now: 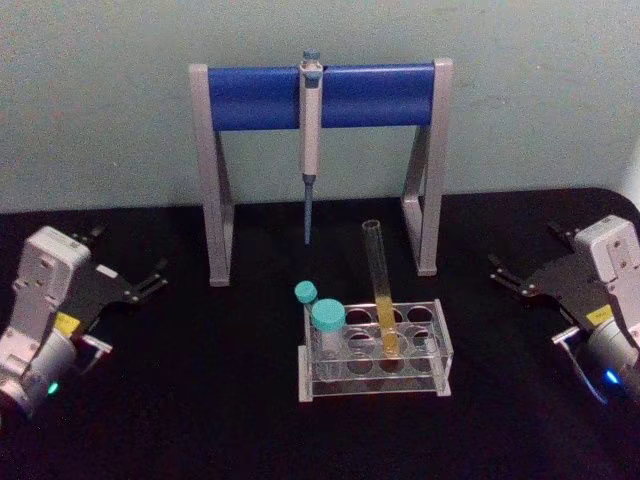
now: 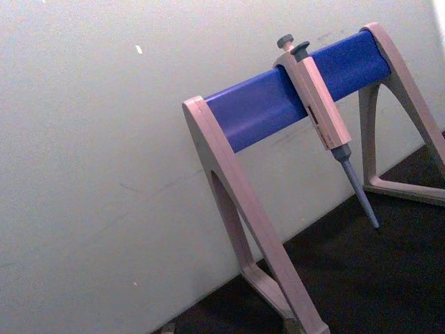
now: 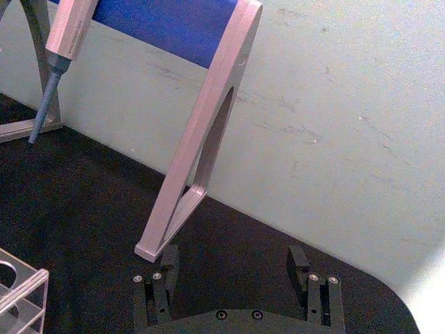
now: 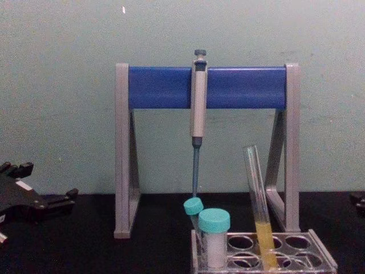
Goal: Pick up the test tube from the test tube rack, shake it, then place it back into the test tube rack.
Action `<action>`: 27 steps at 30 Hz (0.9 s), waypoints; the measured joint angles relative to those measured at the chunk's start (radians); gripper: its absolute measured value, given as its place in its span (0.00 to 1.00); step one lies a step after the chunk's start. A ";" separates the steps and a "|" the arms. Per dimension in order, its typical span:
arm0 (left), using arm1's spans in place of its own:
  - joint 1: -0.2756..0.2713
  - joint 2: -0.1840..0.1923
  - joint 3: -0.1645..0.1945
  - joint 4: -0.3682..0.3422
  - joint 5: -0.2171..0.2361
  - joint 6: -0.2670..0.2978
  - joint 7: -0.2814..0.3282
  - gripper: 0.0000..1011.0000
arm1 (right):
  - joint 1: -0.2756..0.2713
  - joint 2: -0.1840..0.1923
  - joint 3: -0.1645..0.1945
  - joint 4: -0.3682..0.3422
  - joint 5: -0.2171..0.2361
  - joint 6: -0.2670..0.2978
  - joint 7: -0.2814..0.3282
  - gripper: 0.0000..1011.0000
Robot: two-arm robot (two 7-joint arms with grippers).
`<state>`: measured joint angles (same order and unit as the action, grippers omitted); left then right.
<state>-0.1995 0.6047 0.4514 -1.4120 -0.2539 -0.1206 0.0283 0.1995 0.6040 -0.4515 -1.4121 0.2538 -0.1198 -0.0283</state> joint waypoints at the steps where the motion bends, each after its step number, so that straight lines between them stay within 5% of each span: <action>1: 0.000 0.000 0.000 0.000 0.000 0.000 0.000 0.99 | 0.000 0.000 0.000 0.000 0.000 0.000 0.000 0.99; 27: 0.000 0.000 0.000 0.000 0.000 0.000 0.000 0.99 | 0.000 0.001 0.000 0.000 0.000 -0.001 0.000 0.99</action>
<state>-0.1995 0.6047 0.4514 -1.4120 -0.2539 -0.1206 0.0283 0.1995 0.6047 -0.4514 -1.4120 0.2539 -0.1207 -0.0283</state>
